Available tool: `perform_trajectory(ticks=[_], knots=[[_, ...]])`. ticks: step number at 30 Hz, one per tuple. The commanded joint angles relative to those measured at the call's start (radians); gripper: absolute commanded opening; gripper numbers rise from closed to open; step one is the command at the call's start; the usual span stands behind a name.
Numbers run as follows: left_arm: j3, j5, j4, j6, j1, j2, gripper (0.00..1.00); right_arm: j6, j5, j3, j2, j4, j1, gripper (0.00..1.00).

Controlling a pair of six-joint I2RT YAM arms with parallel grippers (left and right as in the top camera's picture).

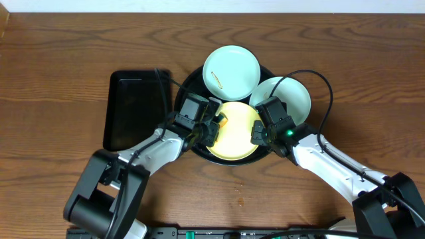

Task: Clean dirty plates on tray and stack at the side
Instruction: 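Scrub the yellow plate with the sponge while right gripper holds it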

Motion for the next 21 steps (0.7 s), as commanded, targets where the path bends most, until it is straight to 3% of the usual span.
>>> perform_trajectory(ticks=[1,21], knots=[[-0.006,0.028,-0.004,0.009,-0.002,0.058,0.08,0.008,0.007,-0.003,0.007,-0.003,0.005,0.01],[-0.006,0.035,-0.008,-0.036,-0.002,0.09,0.07,0.008,-0.046,-0.034,0.092,0.022,0.005,0.01]])
